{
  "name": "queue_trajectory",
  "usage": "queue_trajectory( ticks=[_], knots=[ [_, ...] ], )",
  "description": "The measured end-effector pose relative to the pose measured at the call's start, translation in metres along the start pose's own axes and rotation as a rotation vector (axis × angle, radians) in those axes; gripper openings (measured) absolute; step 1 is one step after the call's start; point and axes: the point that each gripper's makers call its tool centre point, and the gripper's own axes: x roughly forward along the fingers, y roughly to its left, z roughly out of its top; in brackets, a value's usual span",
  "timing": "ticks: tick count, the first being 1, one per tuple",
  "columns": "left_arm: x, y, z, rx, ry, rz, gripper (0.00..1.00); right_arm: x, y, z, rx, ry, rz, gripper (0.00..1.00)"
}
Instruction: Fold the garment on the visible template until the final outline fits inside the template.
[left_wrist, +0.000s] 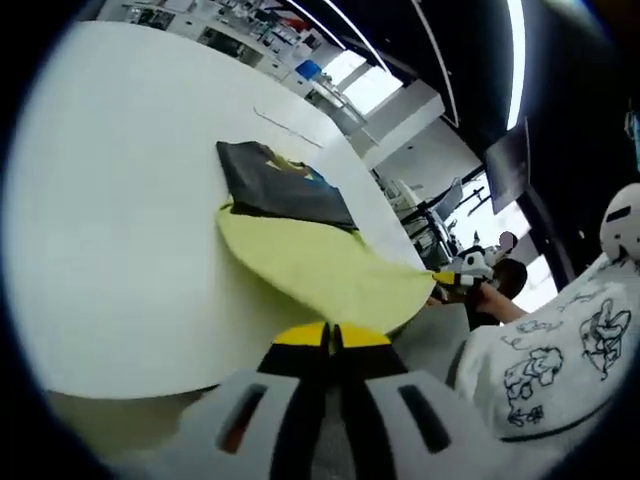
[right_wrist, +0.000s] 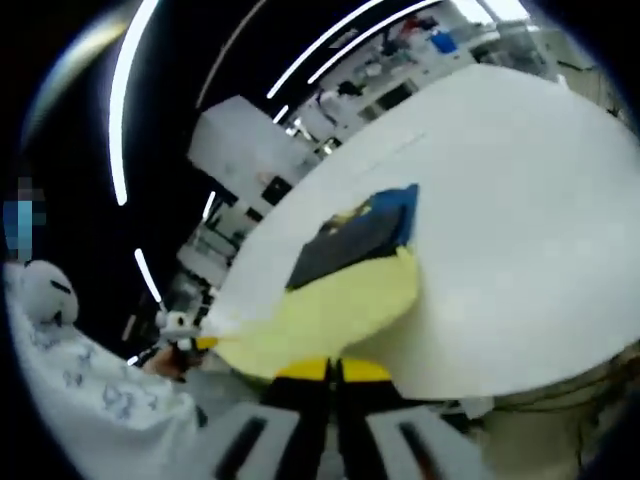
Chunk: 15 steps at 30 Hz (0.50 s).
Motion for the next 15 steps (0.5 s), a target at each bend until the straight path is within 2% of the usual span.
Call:
queue_trajectory(
  ticks=[5, 8, 12, 15],
  knots=[
    [0.010, -0.002, 0.030, 0.052, -0.024, -0.006, 0.00, 0.016, 0.017, 0.017, -0.020, -0.017, 0.028, 0.00],
    [0.017, 0.001, 0.050, 0.068, -0.048, -0.012, 0.00, 0.025, 0.019, 0.029, -0.038, -0.022, 0.038, 0.00],
    [0.031, 0.014, 0.074, 0.125, -0.065, 0.005, 0.00, 0.041, 0.020, 0.057, -0.043, -0.051, 0.054, 0.00],
    [0.042, 0.022, 0.094, 0.129, -0.093, 0.004, 0.00, 0.053, 0.019, 0.076, -0.057, -0.065, 0.057, 0.00]
  ],
)
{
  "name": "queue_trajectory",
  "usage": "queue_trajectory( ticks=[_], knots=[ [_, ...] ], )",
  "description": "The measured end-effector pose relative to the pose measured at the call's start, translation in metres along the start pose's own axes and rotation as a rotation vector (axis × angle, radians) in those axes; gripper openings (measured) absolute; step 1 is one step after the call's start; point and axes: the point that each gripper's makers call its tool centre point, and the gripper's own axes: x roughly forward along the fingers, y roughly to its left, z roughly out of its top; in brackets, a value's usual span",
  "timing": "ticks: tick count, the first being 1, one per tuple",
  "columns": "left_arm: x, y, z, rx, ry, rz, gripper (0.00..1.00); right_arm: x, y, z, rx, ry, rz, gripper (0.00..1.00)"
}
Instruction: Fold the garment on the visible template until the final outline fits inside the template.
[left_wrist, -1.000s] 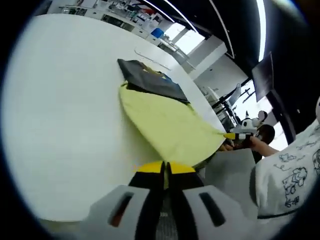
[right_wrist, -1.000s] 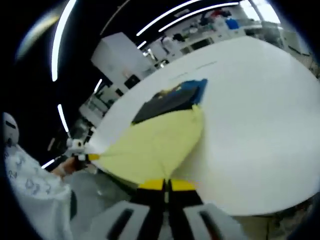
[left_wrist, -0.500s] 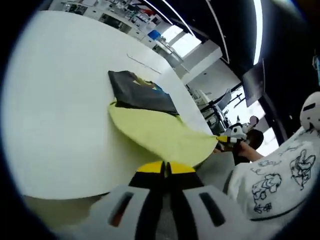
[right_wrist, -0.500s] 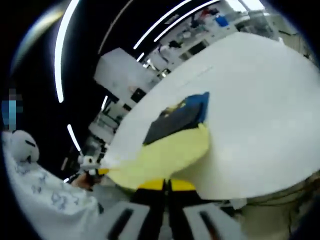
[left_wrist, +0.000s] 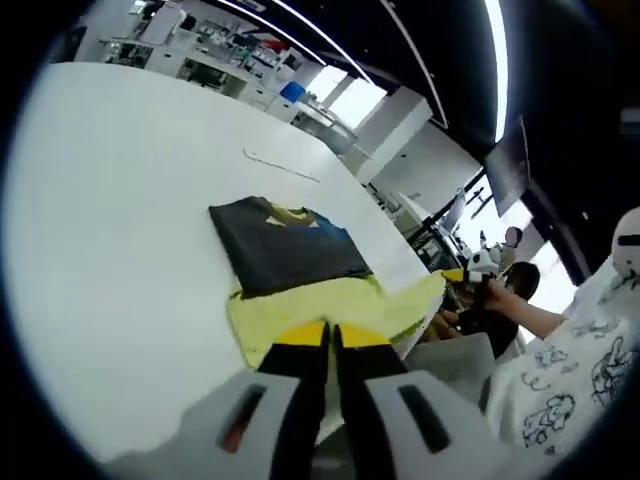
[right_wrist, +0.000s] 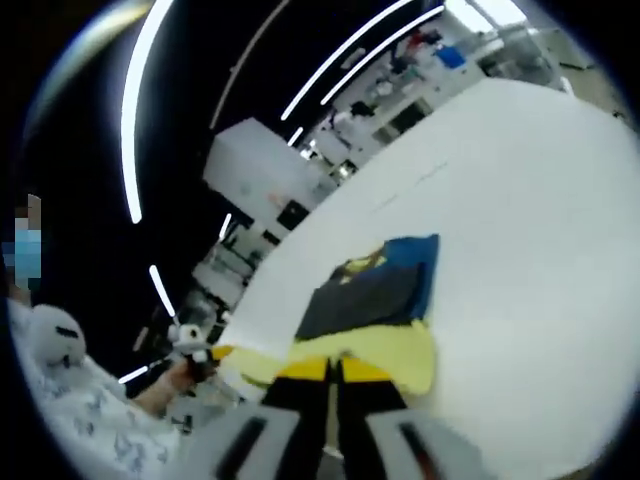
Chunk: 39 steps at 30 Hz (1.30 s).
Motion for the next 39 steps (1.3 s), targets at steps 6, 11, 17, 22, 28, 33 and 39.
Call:
queue_trajectory(
  ticks=[6, 11, 17, 22, 28, 33, 39],
  knots=[
    [0.021, 0.023, 0.034, 0.055, -0.056, 0.040, 0.00, 0.029, -0.007, 0.035, -0.034, -0.024, -0.001, 0.00],
    [0.037, 0.040, 0.055, 0.073, -0.086, 0.077, 0.00, 0.046, -0.026, 0.064, -0.045, -0.036, -0.011, 0.00],
    [0.055, 0.064, 0.077, 0.068, -0.111, 0.114, 0.00, 0.068, -0.060, 0.093, -0.059, -0.048, -0.050, 0.00],
    [0.073, 0.074, 0.096, 0.075, -0.122, 0.127, 0.00, 0.082, -0.076, 0.111, -0.066, -0.058, -0.072, 0.00],
    [0.089, 0.096, 0.109, 0.066, -0.120, 0.162, 0.00, 0.101, -0.093, 0.126, -0.049, -0.061, -0.093, 0.00],
    [0.094, 0.104, 0.107, 0.029, -0.125, 0.190, 0.00, 0.114, -0.105, 0.126, -0.079, -0.026, -0.122, 0.00],
    [0.107, 0.129, 0.101, -0.023, -0.128, 0.233, 0.00, 0.130, -0.124, 0.120, -0.075, 0.001, -0.160, 0.00]
  ],
)
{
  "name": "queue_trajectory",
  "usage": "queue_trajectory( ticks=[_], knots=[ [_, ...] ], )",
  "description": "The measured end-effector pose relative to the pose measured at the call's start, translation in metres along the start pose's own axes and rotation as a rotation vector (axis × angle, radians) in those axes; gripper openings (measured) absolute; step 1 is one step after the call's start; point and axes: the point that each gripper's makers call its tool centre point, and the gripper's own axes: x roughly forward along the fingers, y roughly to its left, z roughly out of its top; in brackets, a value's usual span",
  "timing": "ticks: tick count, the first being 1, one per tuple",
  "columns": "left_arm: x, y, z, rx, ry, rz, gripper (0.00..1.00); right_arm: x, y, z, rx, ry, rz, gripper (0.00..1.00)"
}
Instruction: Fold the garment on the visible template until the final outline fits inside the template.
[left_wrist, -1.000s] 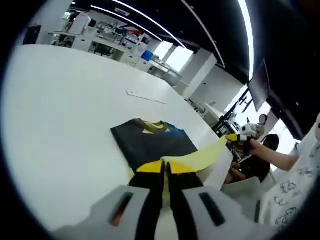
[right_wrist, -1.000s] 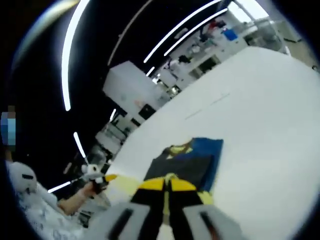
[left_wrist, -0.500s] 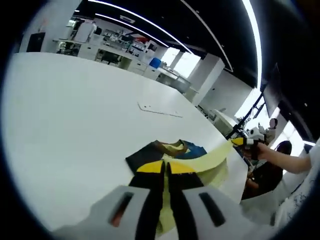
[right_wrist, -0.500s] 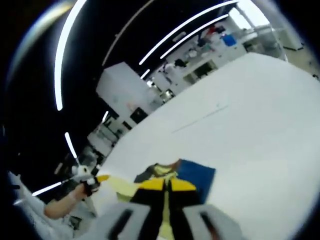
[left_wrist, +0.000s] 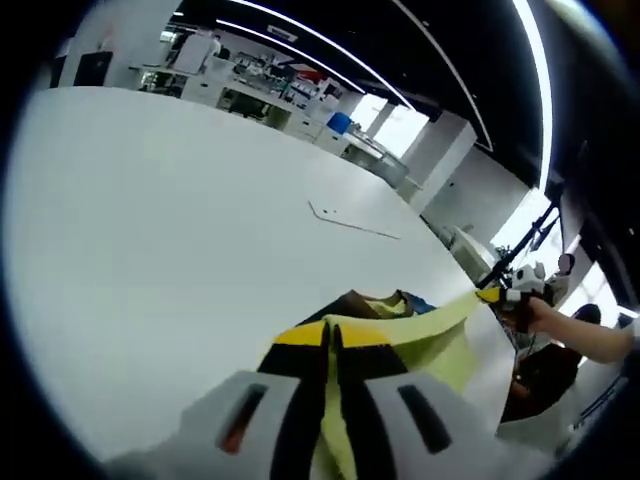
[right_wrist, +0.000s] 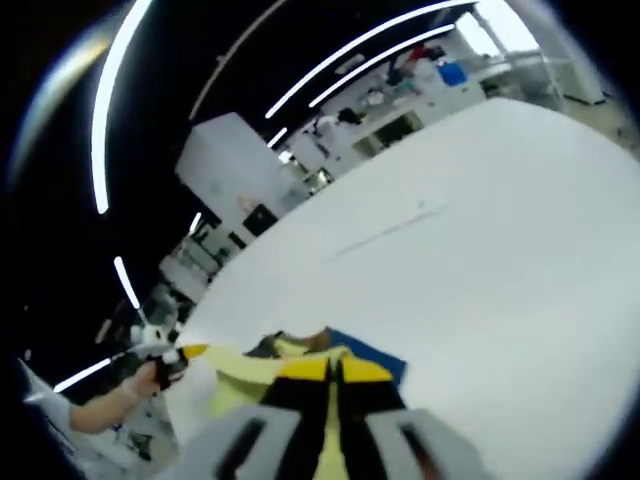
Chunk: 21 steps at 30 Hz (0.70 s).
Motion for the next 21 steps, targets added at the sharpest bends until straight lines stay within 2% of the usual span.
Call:
queue_trajectory(
  ticks=[7, 9, 10, 16, 21],
  knots=[
    [0.018, 0.014, -0.013, -0.031, 0.028, 0.039, 0.00, 0.020, -0.015, -0.008, 0.020, 0.018, -0.042, 0.00],
    [0.019, 0.013, -0.015, -0.032, 0.033, 0.047, 0.00, 0.023, -0.018, -0.009, 0.024, 0.020, -0.046, 0.00],
    [0.023, 0.019, -0.019, -0.037, 0.040, 0.050, 0.00, 0.025, -0.020, -0.010, 0.026, 0.024, -0.051, 0.00],
    [0.028, 0.030, -0.029, -0.059, 0.055, 0.061, 0.00, 0.027, -0.023, -0.019, 0.021, 0.054, -0.063, 0.00],
    [0.027, 0.022, -0.031, -0.034, 0.061, 0.039, 0.00, 0.027, -0.022, -0.020, 0.023, 0.055, -0.060, 0.00]
  ],
)
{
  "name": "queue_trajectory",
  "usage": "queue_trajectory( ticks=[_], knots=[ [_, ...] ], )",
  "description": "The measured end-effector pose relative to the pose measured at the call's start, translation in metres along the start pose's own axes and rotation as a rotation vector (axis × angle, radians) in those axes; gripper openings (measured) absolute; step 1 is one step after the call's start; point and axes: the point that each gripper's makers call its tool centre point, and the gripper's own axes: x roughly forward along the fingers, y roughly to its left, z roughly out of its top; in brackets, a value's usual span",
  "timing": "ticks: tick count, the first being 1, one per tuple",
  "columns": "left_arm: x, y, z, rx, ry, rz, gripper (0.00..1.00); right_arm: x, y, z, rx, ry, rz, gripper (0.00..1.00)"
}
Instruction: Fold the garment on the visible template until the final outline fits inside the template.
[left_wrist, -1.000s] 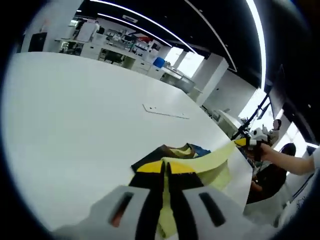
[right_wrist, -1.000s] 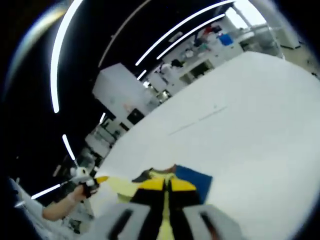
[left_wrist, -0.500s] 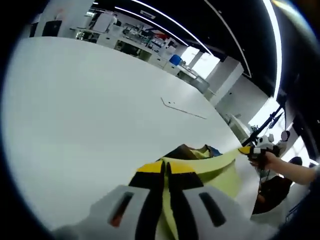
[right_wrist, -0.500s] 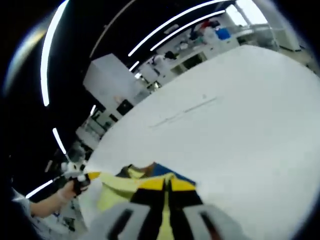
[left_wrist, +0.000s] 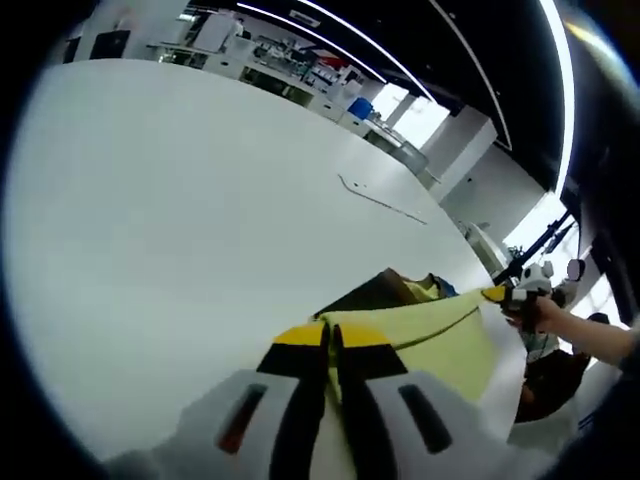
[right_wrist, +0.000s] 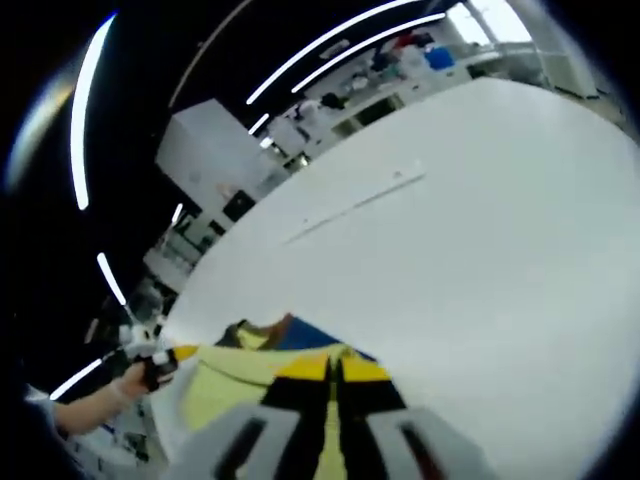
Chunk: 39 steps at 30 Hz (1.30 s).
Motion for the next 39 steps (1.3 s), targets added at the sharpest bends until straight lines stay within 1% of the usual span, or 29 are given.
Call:
queue_trajectory(
  ticks=[1, 3, 6, 8, 9, 12, 15, 16, 17, 19, 20, 21, 23, 25, 27, 29, 30, 32, 33, 35, 36, 39],
  knots=[
    [0.001, 0.000, 0.002, 0.010, -0.004, -0.008, 0.00, 0.000, 0.000, 0.000, -0.001, 0.000, 0.000, 0.00],
    [0.000, -0.002, 0.001, 0.017, -0.001, -0.010, 0.00, 0.000, 0.001, -0.002, -0.031, 0.009, -0.005, 0.00],
    [-0.002, -0.005, -0.002, 0.037, 0.005, -0.019, 0.01, -0.001, 0.003, -0.006, -0.049, 0.013, -0.008, 0.00],
    [-0.004, -0.006, -0.004, 0.041, 0.008, -0.024, 0.03, -0.001, 0.004, -0.007, -0.074, 0.016, -0.009, 0.00],
    [-0.004, -0.006, -0.004, 0.041, 0.008, -0.027, 0.05, -0.002, 0.003, -0.007, -0.079, 0.019, -0.010, 0.02],
    [-0.005, -0.008, -0.004, 0.038, 0.011, -0.046, 0.12, -0.003, 0.002, -0.006, -0.108, 0.018, -0.007, 0.12],
    [-0.005, -0.012, -0.004, 0.069, 0.013, -0.053, 0.21, -0.006, 0.004, -0.004, -0.130, 0.007, 0.006, 0.18],
    [-0.005, -0.013, -0.004, 0.076, 0.014, -0.062, 0.26, -0.007, 0.004, -0.004, -0.135, 0.004, 0.010, 0.21],
    [-0.005, -0.015, -0.003, 0.070, 0.009, -0.088, 0.31, -0.008, 0.005, -0.004, -0.139, 0.004, 0.017, 0.24],
    [-0.006, -0.018, -0.004, 0.072, 0.014, -0.096, 0.45, -0.010, 0.008, -0.004, -0.157, -0.002, 0.032, 0.32],
    [-0.006, -0.019, -0.005, 0.090, 0.015, -0.096, 0.49, -0.011, 0.010, -0.005, -0.165, -0.004, 0.037, 0.34],
    [-0.006, -0.020, -0.006, 0.112, 0.019, -0.102, 0.53, -0.012, 0.011, -0.005, -0.170, -0.002, 0.040, 0.36],
    [-0.007, -0.024, -0.008, 0.114, 0.026, -0.114, 0.56, -0.015, 0.016, -0.008, -0.191, -0.001, 0.050, 0.40],
    [-0.008, -0.025, -0.008, 0.116, 0.028, -0.120, 0.62, -0.017, 0.018, -0.011, -0.215, 0.004, 0.053, 0.47],
    [-0.009, -0.027, -0.010, 0.136, 0.034, -0.132, 0.70, -0.019, 0.020, -0.013, -0.254, 0.008, 0.062, 0.54],
    [-0.011, -0.031, -0.012, 0.167, 0.046, -0.144, 0.76, -0.020, 0.019, -0.013, -0.269, 0.017, 0.069, 0.61],
    [-0.011, -0.032, -0.013, 0.173, 0.052, -0.152, 0.82, -0.020, 0.020, -0.013, -0.283, 0.016, 0.072, 0.65],
    [-0.012, -0.037, -0.019, 0.190, 0.076, -0.173, 0.90, -0.021, 0.022, -0.014, -0.303, 0.017, 0.070, 0.73],
    [-0.012, -0.036, -0.021, 0.209, 0.085, -0.183, 0.94, -0.022, 0.027, -0.018, -0.322, 0.024, 0.075, 0.78],
    [-0.014, -0.039, -0.024, 0.222, 0.095, -0.195, 0.99, -0.022, 0.032, -0.023, -0.343, 0.030, 0.077, 0.85],
    [-0.015, -0.040, -0.024, 0.223, 0.100, -0.198, 0.99, -0.022, 0.032, -0.024, -0.356, 0.034, 0.079, 0.90],
    [-0.019, -0.045, -0.026, 0.238, 0.107, -0.222, 0.99, -0.019, 0.035, -0.032, -0.387, 0.053, 0.083, 0.99]
  ],
)
